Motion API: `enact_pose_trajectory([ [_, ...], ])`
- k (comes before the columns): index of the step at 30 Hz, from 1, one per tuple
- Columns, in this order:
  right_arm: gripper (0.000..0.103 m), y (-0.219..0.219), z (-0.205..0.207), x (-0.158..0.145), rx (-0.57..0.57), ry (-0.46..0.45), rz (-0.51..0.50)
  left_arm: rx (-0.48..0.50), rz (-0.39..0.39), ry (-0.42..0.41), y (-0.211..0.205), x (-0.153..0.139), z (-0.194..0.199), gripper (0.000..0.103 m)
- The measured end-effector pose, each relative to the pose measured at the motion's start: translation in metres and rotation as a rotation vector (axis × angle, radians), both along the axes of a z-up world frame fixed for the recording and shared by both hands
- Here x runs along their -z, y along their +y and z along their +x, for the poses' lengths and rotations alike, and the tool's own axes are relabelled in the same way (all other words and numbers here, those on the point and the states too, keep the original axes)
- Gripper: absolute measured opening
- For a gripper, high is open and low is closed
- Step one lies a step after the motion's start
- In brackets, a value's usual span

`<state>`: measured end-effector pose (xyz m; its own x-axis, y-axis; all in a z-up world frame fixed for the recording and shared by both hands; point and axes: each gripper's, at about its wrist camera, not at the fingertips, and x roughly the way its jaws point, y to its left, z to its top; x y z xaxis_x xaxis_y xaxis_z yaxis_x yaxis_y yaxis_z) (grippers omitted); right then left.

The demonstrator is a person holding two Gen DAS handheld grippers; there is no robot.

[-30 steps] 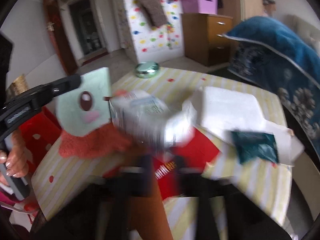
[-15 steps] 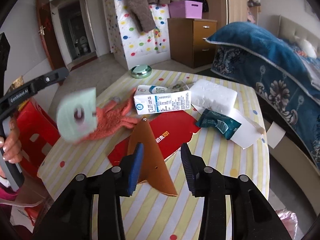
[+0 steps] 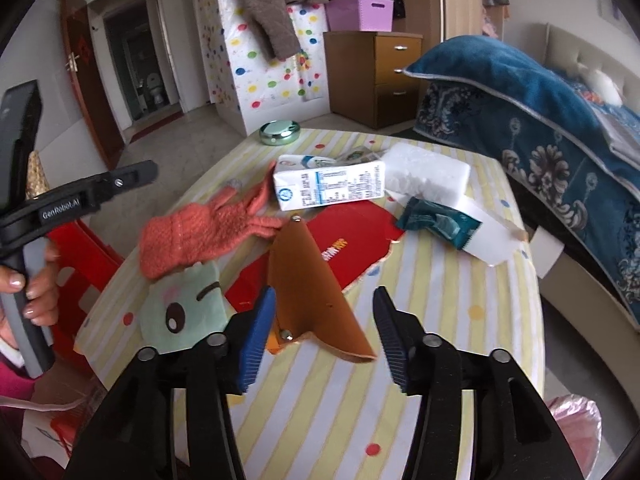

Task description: Collect trash

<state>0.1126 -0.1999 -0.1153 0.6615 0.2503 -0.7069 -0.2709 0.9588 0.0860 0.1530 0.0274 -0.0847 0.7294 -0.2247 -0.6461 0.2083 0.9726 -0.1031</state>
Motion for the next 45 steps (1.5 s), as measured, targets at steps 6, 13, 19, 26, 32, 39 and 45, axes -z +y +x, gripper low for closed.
enact_pose_trajectory([
  [6, 0.052, -0.015, 0.001, 0.003, 0.054, -0.019, 0.004, -0.018, 0.099, 0.036, -0.031, 0.015, 0.048, 0.063],
  [13, 0.051, -0.04, 0.017, 0.01, 0.085, -0.015, 0.031, 0.057, -0.019, 0.096, -0.047, 0.026, 0.104, 0.063],
  [19, 0.051, -0.053, 0.028, 0.018, 0.092, 0.002, 0.062, 0.256, -0.003, 0.115, -0.082, 0.041, 0.114, 0.09],
  [26, 0.051, -0.057, 0.029, 0.023, 0.092, 0.014, 0.069, 0.318, 0.167, 0.111, -0.11, 0.061, 0.118, 0.096],
  [32, 0.051, -0.06, 0.019, 0.018, 0.104, -0.003, 0.066, 0.321, 0.209, 0.069, -0.116, 0.054, 0.105, 0.081],
  [39, 0.051, -0.055, -0.004, 0.0, 0.101, -0.042, 0.062, 0.254, 0.132, -0.023, -0.107, 0.013, 0.062, 0.07],
  [45, 0.051, -0.042, -0.027, -0.013, 0.054, -0.057, 0.072, 0.157, 0.101, -0.114, -0.08, -0.032, 0.009, 0.07],
])
